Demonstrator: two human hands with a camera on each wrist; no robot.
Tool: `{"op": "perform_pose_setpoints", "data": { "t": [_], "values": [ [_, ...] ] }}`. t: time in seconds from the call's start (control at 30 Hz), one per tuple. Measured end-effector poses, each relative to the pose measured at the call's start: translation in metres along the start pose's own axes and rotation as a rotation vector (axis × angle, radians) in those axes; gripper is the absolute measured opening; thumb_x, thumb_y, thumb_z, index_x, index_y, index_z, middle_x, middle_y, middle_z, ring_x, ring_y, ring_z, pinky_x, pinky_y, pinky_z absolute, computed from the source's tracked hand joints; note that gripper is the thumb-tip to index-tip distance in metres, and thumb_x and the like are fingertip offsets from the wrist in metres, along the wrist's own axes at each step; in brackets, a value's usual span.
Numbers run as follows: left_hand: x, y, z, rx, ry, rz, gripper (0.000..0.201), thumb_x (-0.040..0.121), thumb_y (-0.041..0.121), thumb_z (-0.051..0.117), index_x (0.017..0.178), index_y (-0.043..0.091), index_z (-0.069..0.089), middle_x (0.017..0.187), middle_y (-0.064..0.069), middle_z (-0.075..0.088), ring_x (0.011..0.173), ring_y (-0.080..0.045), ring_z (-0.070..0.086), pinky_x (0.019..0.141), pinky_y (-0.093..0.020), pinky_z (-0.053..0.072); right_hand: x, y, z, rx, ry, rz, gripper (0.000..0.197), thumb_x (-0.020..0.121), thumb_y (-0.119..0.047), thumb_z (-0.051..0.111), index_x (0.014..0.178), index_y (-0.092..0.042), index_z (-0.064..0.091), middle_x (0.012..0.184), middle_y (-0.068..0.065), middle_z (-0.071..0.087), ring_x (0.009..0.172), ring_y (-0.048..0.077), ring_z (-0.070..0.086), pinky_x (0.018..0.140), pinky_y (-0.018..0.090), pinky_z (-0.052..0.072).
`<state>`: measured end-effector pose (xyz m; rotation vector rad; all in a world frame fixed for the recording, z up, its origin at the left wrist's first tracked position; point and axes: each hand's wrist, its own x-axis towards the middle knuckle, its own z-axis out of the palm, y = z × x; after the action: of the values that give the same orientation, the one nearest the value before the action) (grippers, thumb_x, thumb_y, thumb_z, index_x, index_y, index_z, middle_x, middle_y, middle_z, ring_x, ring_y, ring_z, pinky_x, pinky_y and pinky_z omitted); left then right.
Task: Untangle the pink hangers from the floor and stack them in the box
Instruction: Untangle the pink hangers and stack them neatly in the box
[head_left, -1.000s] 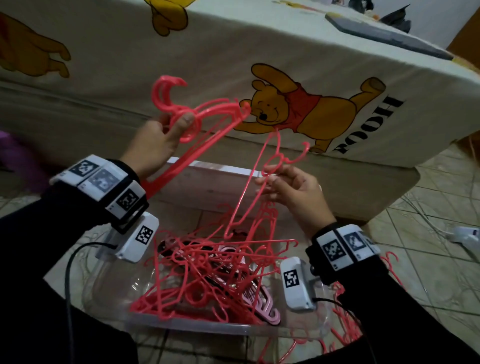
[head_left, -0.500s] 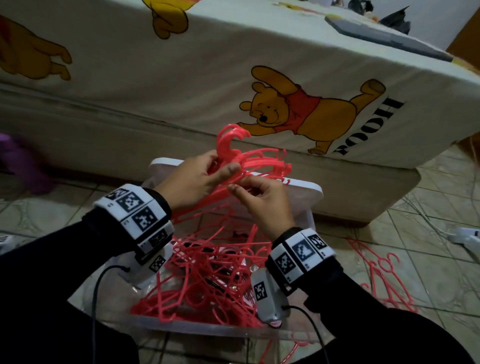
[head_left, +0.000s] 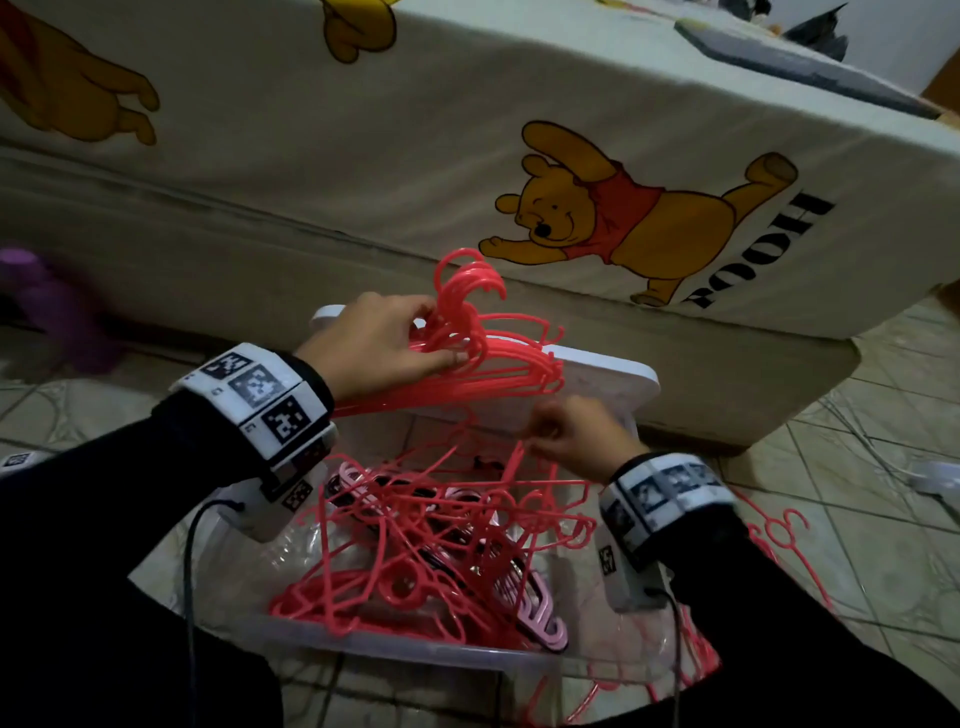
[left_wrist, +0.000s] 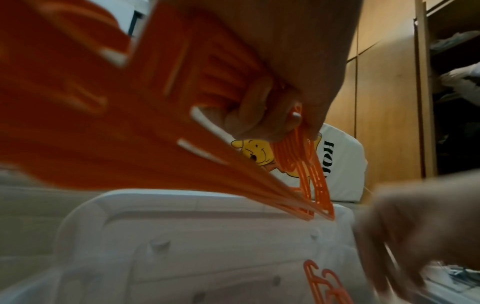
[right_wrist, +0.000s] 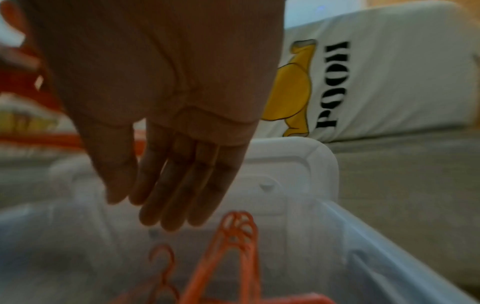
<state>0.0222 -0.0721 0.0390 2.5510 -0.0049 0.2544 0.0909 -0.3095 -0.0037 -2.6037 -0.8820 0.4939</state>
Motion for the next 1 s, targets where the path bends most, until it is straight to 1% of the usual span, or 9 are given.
{"op": "perform_pose_setpoints", "data": {
  "t": [0.13, 0.23, 0.3, 0.47, 0.57, 0.63, 0.77, 0.93, 1.0],
  "values": [
    [0.004, -0.002, -0.002, 0.011, 0.035, -0.067, 0.059, 0.067, 0.071, 0.060, 0.107, 0.029, 0.067, 0.096, 0.008, 0.070, 0.094, -0.016, 0.065, 0.088, -0.040, 0.050, -0.001, 0.007, 0.050, -0.304, -0.246, 0.002, 0.027, 0.087, -0.024, 0.062, 0.113, -0.018, 0.063, 0.112, 0.011, 0.066, 0.104, 0.028, 0.062, 0.088, 0.037, 0.050],
    [0.005, -0.001, -0.001, 0.020, 0.047, -0.026, 0.055, 0.075, 0.062, 0.062, 0.116, 0.026, 0.059, 0.095, 0.003, 0.070, 0.095, -0.023, 0.065, 0.084, -0.039, 0.050, 0.001, 0.007, 0.073, -0.438, -0.301, -0.007, 0.030, 0.088, -0.023, 0.059, 0.117, -0.020, 0.057, 0.114, 0.014, 0.063, 0.104, 0.033, 0.061, 0.082, 0.038, 0.049],
    [0.006, -0.002, -0.002, 0.076, 0.027, -0.005, 0.055, 0.080, 0.061, 0.058, 0.124, 0.028, 0.050, 0.096, -0.002, 0.069, 0.093, -0.028, 0.064, 0.079, -0.040, 0.050, 0.002, 0.004, 0.078, -0.494, -0.290, -0.041, 0.026, 0.088, -0.017, 0.057, 0.114, -0.016, 0.057, 0.112, 0.016, 0.063, 0.102, 0.035, 0.061, 0.078, 0.038, 0.048],
    [0.006, -0.005, -0.006, 0.185, -0.012, -0.014, 0.066, 0.078, 0.078, 0.040, 0.130, 0.038, 0.041, 0.086, -0.003, 0.060, 0.091, -0.035, 0.062, 0.070, -0.038, 0.046, 0.004, 0.001, 0.081, -0.539, -0.271, -0.097, 0.020, 0.090, -0.015, 0.048, 0.105, -0.013, 0.062, 0.106, 0.014, 0.065, 0.097, 0.034, 0.063, 0.069, 0.036, 0.043],
    [0.006, -0.004, -0.007, 0.248, -0.019, 0.001, 0.069, 0.073, 0.077, 0.032, 0.133, 0.043, 0.034, 0.080, -0.002, 0.053, 0.088, -0.037, 0.062, 0.065, -0.033, 0.035, 0.006, -0.002, 0.075, -0.518, -0.232, -0.124, 0.022, 0.093, -0.013, 0.046, 0.111, -0.014, 0.058, 0.110, 0.012, 0.063, 0.100, 0.033, 0.062, 0.072, 0.037, 0.044],
    [0.006, -0.004, -0.008, 0.240, -0.004, 0.003, 0.066, 0.076, 0.075, 0.033, 0.132, 0.041, 0.036, 0.085, -0.009, 0.061, 0.088, -0.038, 0.062, 0.065, -0.035, 0.036, 0.008, -0.003, 0.063, -0.473, -0.140, -0.132, 0.023, 0.095, -0.016, 0.043, 0.116, -0.016, 0.053, 0.112, 0.011, 0.062, 0.101, 0.032, 0.061, 0.076, 0.038, 0.047],
    [0.005, -0.003, -0.011, 0.095, 0.058, -0.011, 0.050, 0.087, 0.064, 0.048, 0.127, 0.034, 0.047, 0.098, -0.008, 0.068, 0.093, -0.035, 0.063, 0.074, -0.040, 0.047, 0.006, 0.001, 0.034, -0.387, -0.021, -0.098, 0.021, 0.092, -0.011, 0.046, 0.111, -0.018, 0.050, 0.107, 0.011, 0.063, 0.099, 0.031, 0.061, 0.077, 0.039, 0.048],
    [0.007, 0.002, -0.018, -0.238, 0.234, -0.080, 0.055, 0.080, 0.062, 0.052, 0.117, 0.022, 0.059, 0.102, -0.002, 0.071, 0.095, -0.021, 0.066, 0.086, -0.043, 0.051, -0.001, 0.009, 0.008, -0.313, 0.030, -0.065, 0.018, 0.092, -0.018, 0.048, 0.108, -0.023, 0.057, 0.108, 0.008, 0.063, 0.100, 0.029, 0.059, 0.072, 0.031, 0.039],
    [0.008, 0.002, -0.021, -0.306, 0.275, -0.097, 0.053, 0.081, 0.057, 0.055, 0.117, 0.017, 0.060, 0.102, -0.003, 0.071, 0.096, -0.020, 0.066, 0.089, -0.044, 0.051, -0.003, 0.008, 0.009, -0.307, 0.035, -0.076, 0.019, 0.094, -0.021, 0.048, 0.109, -0.025, 0.059, 0.107, 0.007, 0.064, 0.100, 0.028, 0.060, 0.075, 0.033, 0.043]
  ]
}}
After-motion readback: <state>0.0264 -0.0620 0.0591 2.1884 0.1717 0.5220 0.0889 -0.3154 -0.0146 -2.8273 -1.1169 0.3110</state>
